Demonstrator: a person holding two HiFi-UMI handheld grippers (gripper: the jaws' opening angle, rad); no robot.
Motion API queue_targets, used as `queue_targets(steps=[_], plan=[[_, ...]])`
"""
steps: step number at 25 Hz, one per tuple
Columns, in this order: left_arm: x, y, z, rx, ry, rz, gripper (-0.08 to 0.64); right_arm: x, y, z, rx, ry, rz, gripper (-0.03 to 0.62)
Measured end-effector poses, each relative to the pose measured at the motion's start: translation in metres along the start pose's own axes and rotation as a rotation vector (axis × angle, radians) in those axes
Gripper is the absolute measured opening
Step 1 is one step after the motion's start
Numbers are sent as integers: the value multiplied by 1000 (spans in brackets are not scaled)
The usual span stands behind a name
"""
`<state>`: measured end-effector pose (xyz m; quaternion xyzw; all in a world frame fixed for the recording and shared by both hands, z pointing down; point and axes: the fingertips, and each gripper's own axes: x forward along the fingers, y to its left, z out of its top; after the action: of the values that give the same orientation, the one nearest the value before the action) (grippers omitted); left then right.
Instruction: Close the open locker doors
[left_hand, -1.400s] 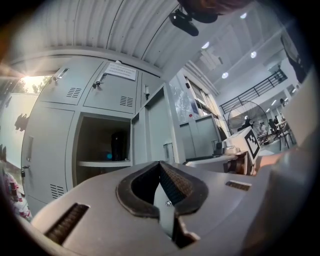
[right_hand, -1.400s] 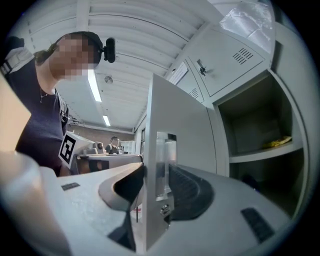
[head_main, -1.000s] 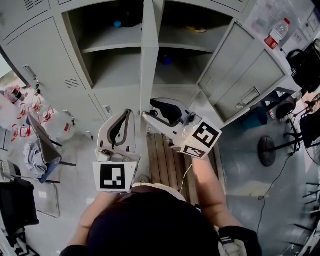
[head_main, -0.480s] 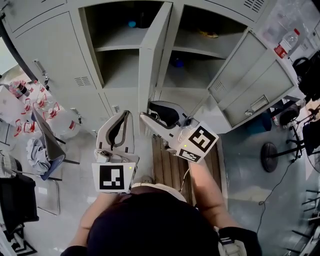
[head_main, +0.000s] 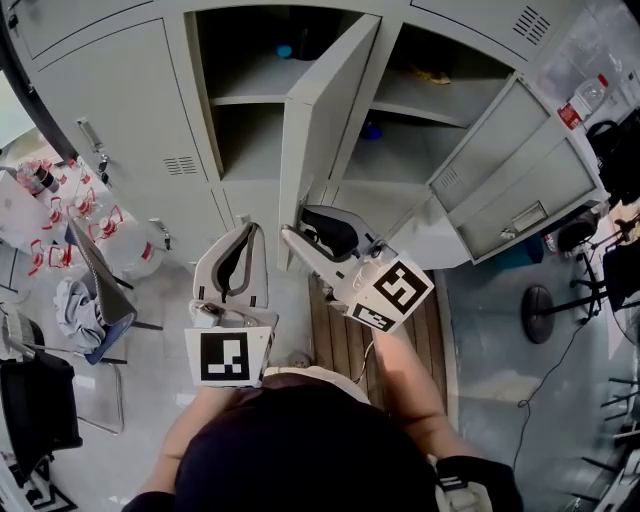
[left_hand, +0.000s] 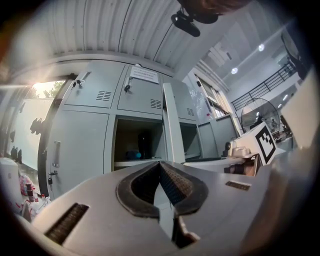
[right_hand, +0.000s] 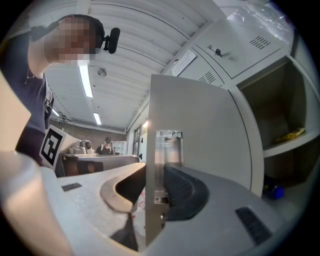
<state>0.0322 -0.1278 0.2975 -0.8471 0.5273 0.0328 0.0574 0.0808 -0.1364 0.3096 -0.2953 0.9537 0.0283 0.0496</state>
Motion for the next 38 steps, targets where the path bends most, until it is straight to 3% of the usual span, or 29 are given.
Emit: queue_targets(steps=[19, 38], plan=[[-12, 63, -12, 17, -29, -80, 3, 62, -2, -7, -30, -34, -165, 109], [4, 109, -28, -8, -26, -70, 3, 129, -24, -14, -56, -38, -264, 106]])
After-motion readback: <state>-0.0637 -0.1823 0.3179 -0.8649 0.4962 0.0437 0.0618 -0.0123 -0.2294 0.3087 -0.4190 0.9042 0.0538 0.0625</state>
